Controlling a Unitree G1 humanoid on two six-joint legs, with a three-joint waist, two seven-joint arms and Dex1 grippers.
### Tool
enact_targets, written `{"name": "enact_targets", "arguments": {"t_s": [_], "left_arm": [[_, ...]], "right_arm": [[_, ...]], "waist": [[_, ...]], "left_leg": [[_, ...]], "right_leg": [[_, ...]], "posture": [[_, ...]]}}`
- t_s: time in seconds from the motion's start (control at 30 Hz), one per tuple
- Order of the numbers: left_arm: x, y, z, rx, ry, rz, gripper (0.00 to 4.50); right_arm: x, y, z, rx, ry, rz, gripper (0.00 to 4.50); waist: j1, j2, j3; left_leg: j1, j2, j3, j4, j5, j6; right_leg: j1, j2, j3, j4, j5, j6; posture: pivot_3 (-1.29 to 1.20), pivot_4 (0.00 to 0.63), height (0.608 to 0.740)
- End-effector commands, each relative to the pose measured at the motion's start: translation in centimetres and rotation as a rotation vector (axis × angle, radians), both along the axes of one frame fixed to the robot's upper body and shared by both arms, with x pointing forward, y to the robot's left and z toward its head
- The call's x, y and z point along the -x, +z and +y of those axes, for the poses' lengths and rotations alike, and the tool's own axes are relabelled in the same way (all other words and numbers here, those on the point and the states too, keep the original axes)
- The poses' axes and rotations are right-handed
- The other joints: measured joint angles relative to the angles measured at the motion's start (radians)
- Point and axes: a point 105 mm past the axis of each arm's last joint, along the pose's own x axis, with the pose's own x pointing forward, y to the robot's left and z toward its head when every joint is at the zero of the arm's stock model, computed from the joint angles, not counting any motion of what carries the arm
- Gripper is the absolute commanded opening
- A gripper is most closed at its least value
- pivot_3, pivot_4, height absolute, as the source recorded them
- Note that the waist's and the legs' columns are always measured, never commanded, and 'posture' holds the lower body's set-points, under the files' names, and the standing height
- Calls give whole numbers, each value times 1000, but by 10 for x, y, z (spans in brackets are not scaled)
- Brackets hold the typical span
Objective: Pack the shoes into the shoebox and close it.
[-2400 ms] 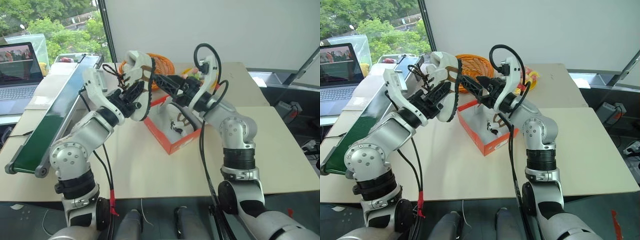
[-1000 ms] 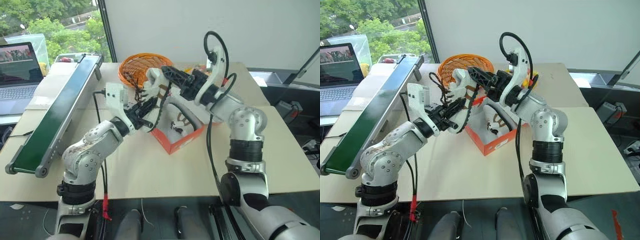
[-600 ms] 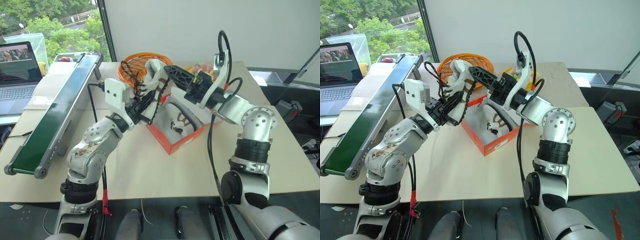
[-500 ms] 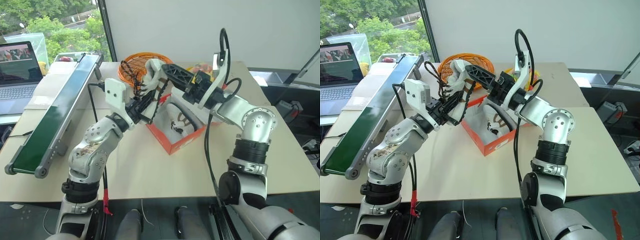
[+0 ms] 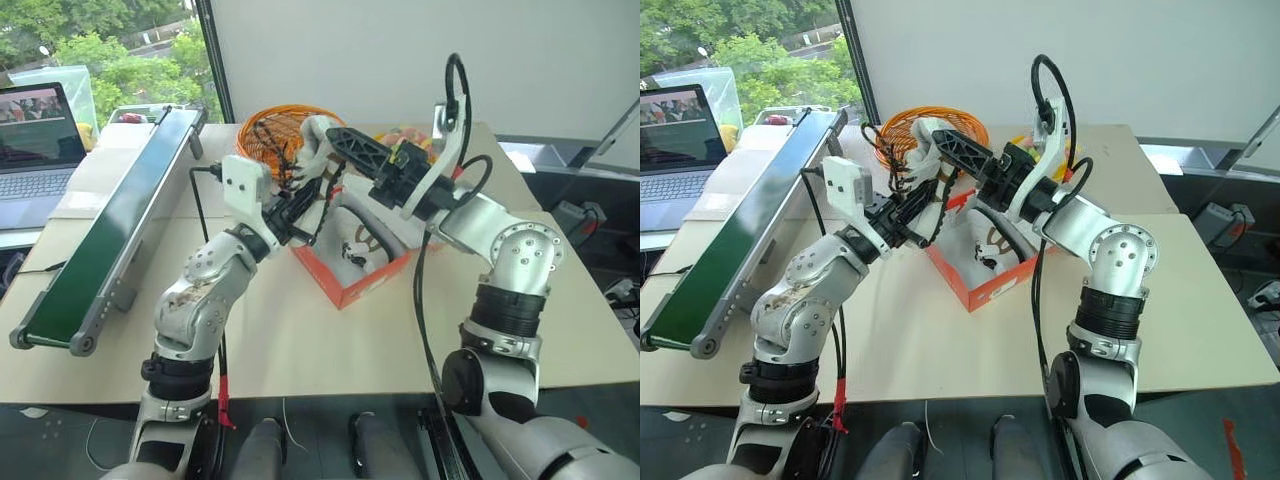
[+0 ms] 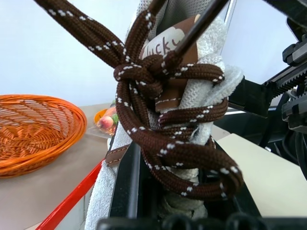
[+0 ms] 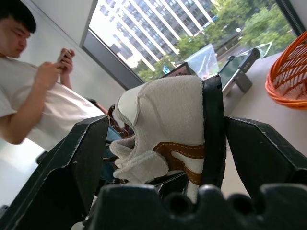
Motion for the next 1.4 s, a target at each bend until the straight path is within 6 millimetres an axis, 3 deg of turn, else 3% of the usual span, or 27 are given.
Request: {"name": "enact_targets", "arguments": {"t_s": [0.03, 0.23, 0.53, 0.7, 1.07, 1.33, 1.4], "left_arm": [[19, 29, -22, 13, -97, -106, 410], [22, 23, -22, 4, -98, -86, 410], [22, 21, -19, 5, -83, -80, 410], [23, 22, -20, 5, -83, -84, 410], [23, 20, -16, 19, -88, -47, 410], [25, 20, -7, 29, -84, -24, 3239], [24, 20, 0, 41, -63, -12, 3239]], "right_arm": [[5, -10, 18, 65, 57, -18, 4440], [-1, -16, 19, 87, 37, -28, 4440], [-8, -16, 19, 65, 25, -25, 1822], [-8, -16, 21, 57, 28, -25, 926], [-11, -15, 24, 65, 12, -40, 718], [-13, -13, 21, 60, -3, -47, 717], [-14, -13, 18, 62, -13, -51, 717]], "waist": [[-1, 0, 0], [-1, 0, 0], [0, 0, 0], [0, 0, 0], [-1, 0, 0], [0, 0, 0], [-1, 0, 0]], "left_leg": [[0, 0, 0, 0, 0, 0], [0, 0, 0, 0, 0, 0], [0, 0, 0, 0, 0, 0], [0, 0, 0, 0, 0, 0], [0, 0, 0, 0, 0, 0], [0, 0, 0, 0, 0, 0], [0, 0, 0, 0, 0, 0]], "right_leg": [[0, 0, 0, 0, 0, 0], [0, 0, 0, 0, 0, 0], [0, 0, 0, 0, 0, 0], [0, 0, 0, 0, 0, 0], [0, 0, 0, 0, 0, 0], [0, 0, 0, 0, 0, 0], [0, 0, 0, 0, 0, 0]], "posture": [[0, 150, 740], [0, 150, 740], [0, 150, 740], [0, 150, 740], [0, 150, 740], [0, 150, 740], [0, 150, 740]]}}
